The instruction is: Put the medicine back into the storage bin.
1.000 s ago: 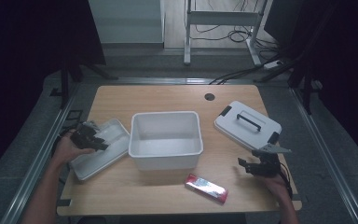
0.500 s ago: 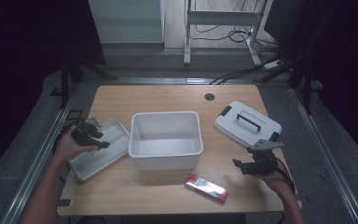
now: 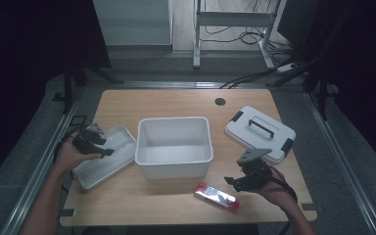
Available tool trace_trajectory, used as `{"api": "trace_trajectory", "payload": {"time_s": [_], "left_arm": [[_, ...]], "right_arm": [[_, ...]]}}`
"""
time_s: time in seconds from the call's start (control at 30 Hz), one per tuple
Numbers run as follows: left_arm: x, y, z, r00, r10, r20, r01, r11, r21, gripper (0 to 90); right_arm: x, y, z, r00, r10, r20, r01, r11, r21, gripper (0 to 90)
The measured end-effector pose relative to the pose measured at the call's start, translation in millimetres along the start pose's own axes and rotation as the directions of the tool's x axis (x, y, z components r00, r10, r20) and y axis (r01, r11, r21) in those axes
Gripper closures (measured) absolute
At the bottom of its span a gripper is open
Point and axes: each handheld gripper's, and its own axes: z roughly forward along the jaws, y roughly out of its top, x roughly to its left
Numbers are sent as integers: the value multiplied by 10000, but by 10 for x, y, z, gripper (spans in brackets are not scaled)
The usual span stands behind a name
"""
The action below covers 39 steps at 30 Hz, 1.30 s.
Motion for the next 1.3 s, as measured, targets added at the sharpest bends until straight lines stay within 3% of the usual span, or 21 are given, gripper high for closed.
{"api": "trace_trajectory", "payload": {"time_s": [0.2,0.4,0.63,0.73,1.03,1.13,1.2,1.3], "left_arm": [[-11,36,15,10000,58,3,-58,9999,98,385],[-37,37,33,9999,168,-5,-168,9997,197,384],[-24,31,34,9999,157,-43,-156,9996,241,381],[-37,32,29,9999,151,-21,-151,9996,257,381],[-35,56,28,9998,208,-74,-205,9994,289,380],[-51,72,11,9997,226,-86,-224,9994,278,380],[-53,80,-4,9996,274,-118,-271,9993,265,380],[-43,85,-26,9995,278,-153,-274,9992,288,381]], "right_arm": [[231,45,156,9964,-478,-697,537,9948,859,279],[382,24,362,9911,-677,-1143,884,9783,1874,308],[477,-8,542,9802,-1011,-1700,1466,9482,2817,376],[501,-23,593,9787,-1243,-1635,1721,9306,3231,429],[502,-48,665,9727,-1542,-1734,2099,9034,3740,494],[505,-37,662,9651,-1796,-1908,2414,8926,3808,500],[499,-21,620,9630,-1866,-1943,2490,8916,3782,502],[475,38,471,9612,-1913,-1985,2496,9097,3318,503]]}}
